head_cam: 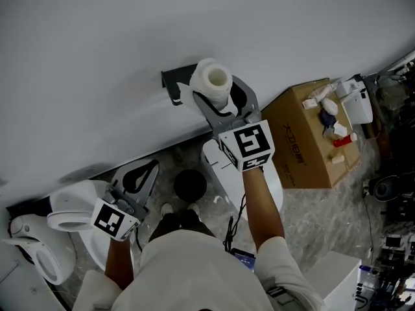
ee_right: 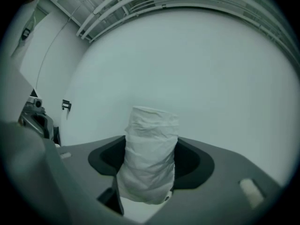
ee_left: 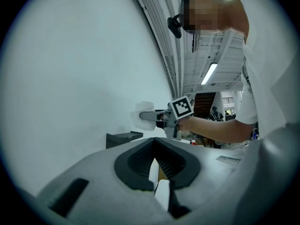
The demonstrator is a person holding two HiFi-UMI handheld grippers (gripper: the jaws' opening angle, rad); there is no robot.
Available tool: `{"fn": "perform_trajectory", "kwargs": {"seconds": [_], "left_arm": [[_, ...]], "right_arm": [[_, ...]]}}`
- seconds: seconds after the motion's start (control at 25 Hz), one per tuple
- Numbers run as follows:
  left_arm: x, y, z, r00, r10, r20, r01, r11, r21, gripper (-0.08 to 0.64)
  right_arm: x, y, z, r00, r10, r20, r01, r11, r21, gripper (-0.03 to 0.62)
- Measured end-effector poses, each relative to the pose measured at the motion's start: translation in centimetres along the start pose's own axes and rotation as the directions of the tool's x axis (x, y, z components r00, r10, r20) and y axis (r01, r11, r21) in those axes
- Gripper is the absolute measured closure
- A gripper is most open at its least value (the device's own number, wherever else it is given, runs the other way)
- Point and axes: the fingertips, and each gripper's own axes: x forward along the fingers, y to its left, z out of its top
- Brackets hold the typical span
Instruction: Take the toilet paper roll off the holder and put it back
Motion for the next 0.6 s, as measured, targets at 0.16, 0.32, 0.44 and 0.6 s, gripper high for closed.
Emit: {"fn": "perform_trajectory", "kwargs": {"seconds": [0.16, 0.32, 0.44, 0.6], "left_arm": [[0.3, -0.3, 0.4, 1.000, -0.015, 0.005, 0.015, 1.000, 0.004, 0.558], [0.8, -0.8, 0.5, 1.000, -0.029, 0.008, 0.029, 1.000, 0.006, 0.558], [1.0, -1.0, 0.6, 0.999, -0.037, 0.009, 0.037, 0.999, 0.011, 0.558], [1.0, -1.0, 0.9, 0.999, -0.034, 0.017, 0.034, 0.999, 0.017, 0.558]], "right_arm": [[-4.7, 0.7, 2.0, 0.999, -0.006, 0.034, 0.007, 1.000, -0.020, 0.287], [-9.7, 1.1, 3.1, 0.999, -0.026, 0.048, 0.027, 0.999, -0.027, 0.287], [-12.8, 1.5, 3.6, 0.998, -0.049, 0.051, 0.049, 0.999, -0.015, 0.285], [-16.8, 2.6, 2.1, 0.998, -0.066, 0.003, 0.066, 0.998, 0.011, 0.285]]}}
